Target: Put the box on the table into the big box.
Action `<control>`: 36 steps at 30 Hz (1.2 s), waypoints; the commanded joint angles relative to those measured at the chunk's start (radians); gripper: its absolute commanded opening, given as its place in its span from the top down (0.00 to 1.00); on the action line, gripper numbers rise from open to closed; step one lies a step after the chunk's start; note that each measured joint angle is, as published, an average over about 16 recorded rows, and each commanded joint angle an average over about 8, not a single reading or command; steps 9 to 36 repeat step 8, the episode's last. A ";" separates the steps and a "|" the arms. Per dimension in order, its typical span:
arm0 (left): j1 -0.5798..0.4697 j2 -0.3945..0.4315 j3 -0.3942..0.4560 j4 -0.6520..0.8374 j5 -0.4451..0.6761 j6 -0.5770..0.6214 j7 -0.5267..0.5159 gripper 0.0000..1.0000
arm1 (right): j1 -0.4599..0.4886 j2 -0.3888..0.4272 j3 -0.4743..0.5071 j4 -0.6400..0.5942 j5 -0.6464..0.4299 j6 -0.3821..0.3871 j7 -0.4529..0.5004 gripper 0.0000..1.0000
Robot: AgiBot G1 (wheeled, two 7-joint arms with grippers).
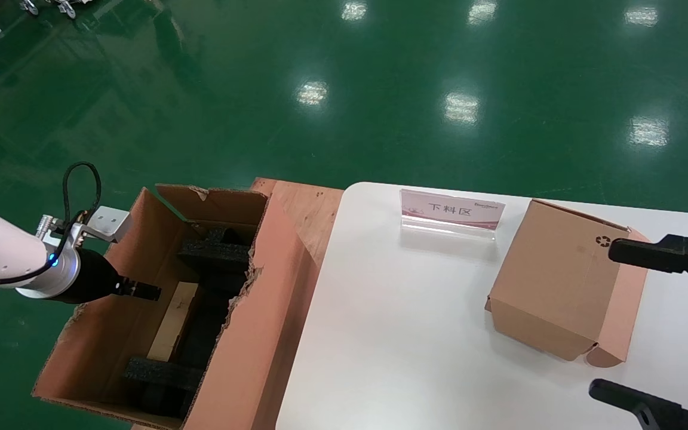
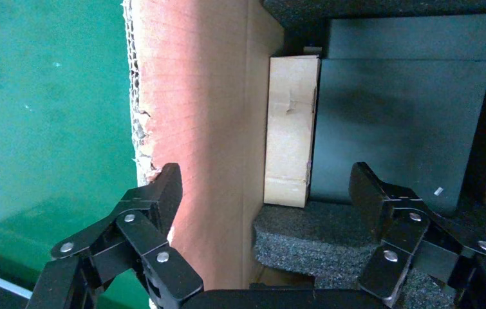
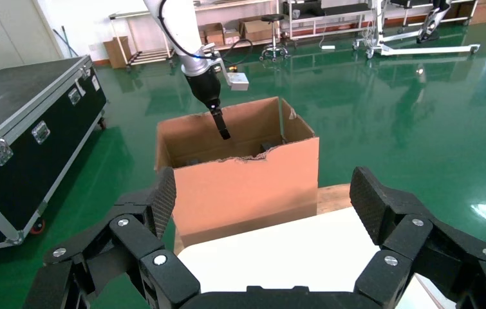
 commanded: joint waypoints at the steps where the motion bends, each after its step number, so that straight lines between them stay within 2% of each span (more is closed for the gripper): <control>1: -0.001 0.000 -0.001 0.000 0.000 0.000 0.000 0.00 | 0.000 0.000 0.000 0.000 0.000 0.000 0.000 0.00; 8: -0.008 -0.008 -0.029 0.000 -0.005 -0.008 0.009 0.00 | 0.000 0.000 0.000 0.000 0.000 0.000 0.000 0.00; 36: -0.008 -0.008 -0.029 0.000 -0.005 -0.008 0.009 0.00 | 0.000 0.000 0.000 0.000 0.000 0.000 0.000 0.00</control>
